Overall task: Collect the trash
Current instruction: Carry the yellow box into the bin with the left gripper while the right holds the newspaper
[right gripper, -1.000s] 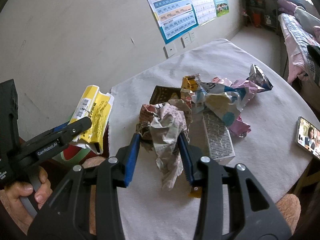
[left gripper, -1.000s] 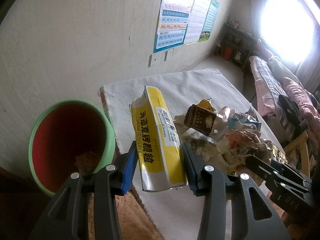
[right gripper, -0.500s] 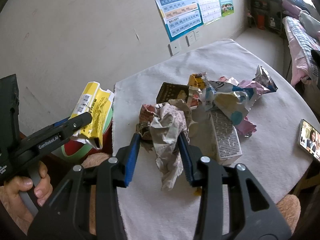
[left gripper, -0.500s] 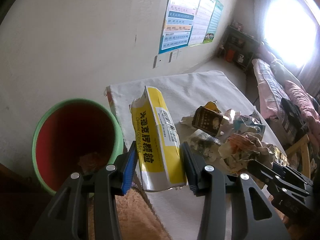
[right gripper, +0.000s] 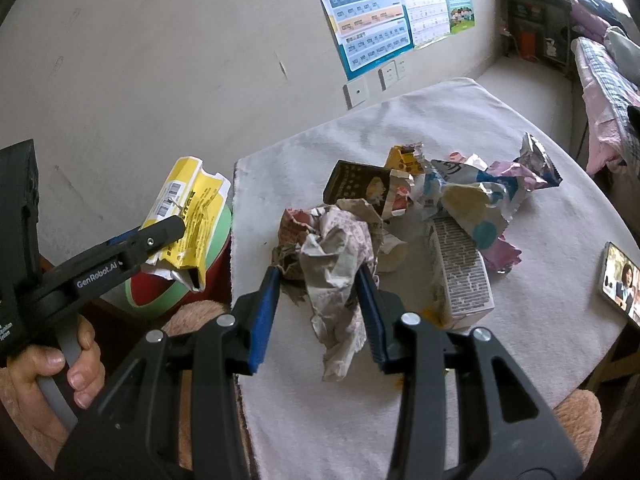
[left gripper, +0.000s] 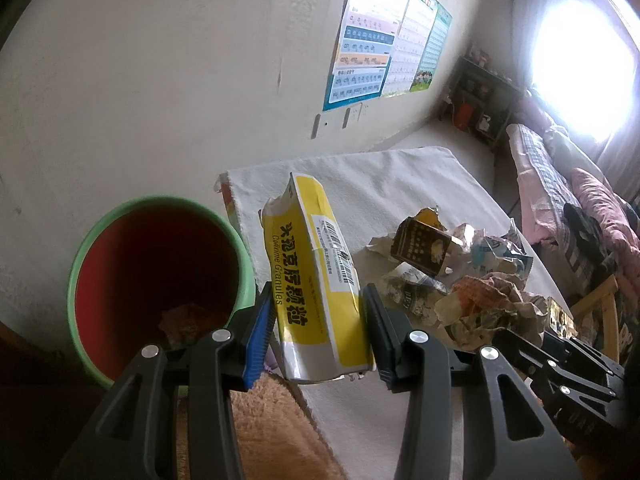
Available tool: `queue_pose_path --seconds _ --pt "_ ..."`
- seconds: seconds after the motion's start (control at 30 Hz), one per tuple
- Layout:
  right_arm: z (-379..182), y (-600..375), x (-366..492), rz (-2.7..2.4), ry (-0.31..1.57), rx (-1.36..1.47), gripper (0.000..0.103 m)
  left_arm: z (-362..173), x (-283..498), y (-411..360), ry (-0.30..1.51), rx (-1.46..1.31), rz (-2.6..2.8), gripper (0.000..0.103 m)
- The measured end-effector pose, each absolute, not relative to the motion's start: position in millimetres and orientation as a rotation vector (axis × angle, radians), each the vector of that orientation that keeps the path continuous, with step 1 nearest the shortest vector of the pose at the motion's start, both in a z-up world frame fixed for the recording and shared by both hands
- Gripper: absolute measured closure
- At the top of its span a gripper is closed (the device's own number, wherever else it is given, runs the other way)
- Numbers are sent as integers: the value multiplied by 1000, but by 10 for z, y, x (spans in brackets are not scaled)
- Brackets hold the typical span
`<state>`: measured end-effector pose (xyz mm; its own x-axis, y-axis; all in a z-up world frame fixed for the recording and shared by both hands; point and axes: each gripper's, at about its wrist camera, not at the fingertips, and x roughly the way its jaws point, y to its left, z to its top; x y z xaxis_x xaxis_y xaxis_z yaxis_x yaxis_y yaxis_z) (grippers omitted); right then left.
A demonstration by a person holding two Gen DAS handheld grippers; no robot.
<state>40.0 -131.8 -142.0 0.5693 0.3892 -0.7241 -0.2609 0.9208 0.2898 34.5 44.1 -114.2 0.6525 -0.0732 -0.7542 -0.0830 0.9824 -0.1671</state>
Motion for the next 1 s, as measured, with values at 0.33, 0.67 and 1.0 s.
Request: queue_pose_path --seconds 0.33,0.67,1.0 --pt "-1419 -1159 375 392 904 116 64 -1151 315 574 851 -238 5 62" --pt "-1400 -783 379 433 914 23 64 -1123 182 876 816 -246 47 62" --pt "-1391 -458 445 495 926 -12 64 -1286 87 1403 848 -306 136 65"
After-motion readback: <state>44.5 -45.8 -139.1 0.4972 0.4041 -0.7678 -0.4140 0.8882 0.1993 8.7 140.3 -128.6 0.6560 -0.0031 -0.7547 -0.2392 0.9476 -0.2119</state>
